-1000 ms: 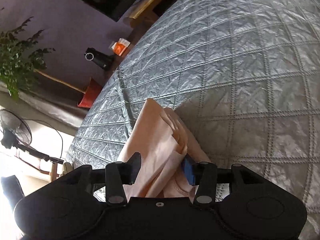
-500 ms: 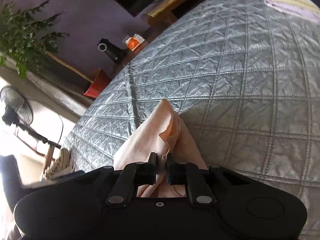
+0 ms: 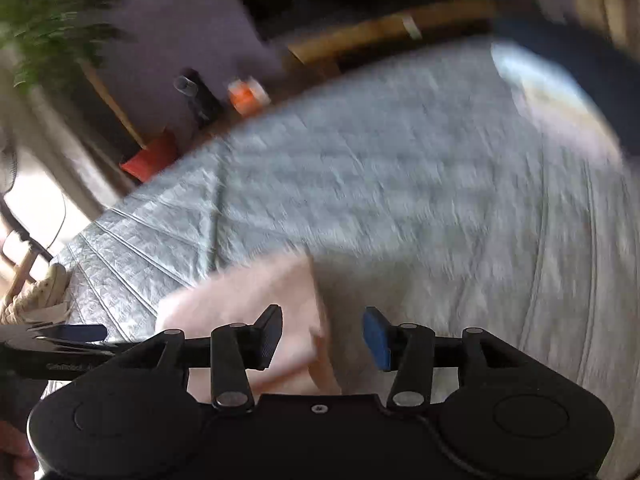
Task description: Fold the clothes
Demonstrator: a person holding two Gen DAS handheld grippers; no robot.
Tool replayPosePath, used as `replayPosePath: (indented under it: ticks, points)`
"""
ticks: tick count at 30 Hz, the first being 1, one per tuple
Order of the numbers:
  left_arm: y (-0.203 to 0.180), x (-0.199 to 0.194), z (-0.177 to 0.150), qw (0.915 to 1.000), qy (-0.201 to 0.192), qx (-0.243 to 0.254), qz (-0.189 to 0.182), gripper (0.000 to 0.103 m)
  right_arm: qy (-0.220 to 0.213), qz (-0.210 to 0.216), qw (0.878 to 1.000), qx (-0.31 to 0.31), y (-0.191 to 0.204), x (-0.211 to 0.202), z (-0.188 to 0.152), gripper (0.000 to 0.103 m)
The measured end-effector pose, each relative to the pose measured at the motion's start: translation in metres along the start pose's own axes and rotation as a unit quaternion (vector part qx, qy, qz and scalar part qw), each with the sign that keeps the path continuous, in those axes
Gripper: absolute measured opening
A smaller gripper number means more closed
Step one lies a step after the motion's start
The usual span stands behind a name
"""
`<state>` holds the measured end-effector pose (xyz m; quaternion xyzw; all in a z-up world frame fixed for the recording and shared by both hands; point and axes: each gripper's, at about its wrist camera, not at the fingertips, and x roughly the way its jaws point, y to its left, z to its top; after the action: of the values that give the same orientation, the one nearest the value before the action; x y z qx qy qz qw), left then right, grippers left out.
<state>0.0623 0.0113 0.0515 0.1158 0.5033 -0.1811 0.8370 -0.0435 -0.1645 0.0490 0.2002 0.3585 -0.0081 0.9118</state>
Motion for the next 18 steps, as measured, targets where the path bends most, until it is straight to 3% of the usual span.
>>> replayPosePath:
  ticks: [3, 7, 10, 12, 13, 15, 18]
  points:
    - [-0.006, 0.003, -0.002, 0.9998, 0.007, 0.016, -0.006, 0.093, -0.012, 0.037, 0.997, -0.060, 0.032, 0.004, 0.009, 0.044]
    - [-0.019, 0.010, -0.008, 0.9981, 0.025, 0.056, -0.001, 0.093, 0.048, 0.059, 0.993, -0.086, 0.042, 0.044, 0.010, 0.043]
    - [-0.021, 0.012, -0.011, 0.9969, 0.029, 0.073, 0.008, 0.093, 0.085, 0.027, 0.989, -0.119, 0.035, 0.066, 0.000, 0.043]
    - [-0.019, 0.010, -0.010, 0.9968, 0.025, 0.075, 0.011, 0.093, 0.084, -0.004, 0.985, -0.153, 0.030, 0.065, -0.005, 0.043]
    - [-0.017, 0.008, -0.009, 0.9968, 0.023, 0.075, 0.012, 0.093, 0.078, -0.022, 0.984, -0.162, 0.027, 0.062, -0.006, 0.048]
    - [-0.006, 0.003, -0.006, 0.9983, 0.013, 0.053, 0.018, 0.093, 0.067, -0.032, 0.987, -0.143, 0.014, 0.054, -0.004, 0.053]
    - [-0.003, -0.001, -0.001, 0.9994, 0.004, 0.035, 0.003, 0.093, 0.060, 0.001, 0.997, -0.055, -0.011, 0.045, 0.002, 0.055]
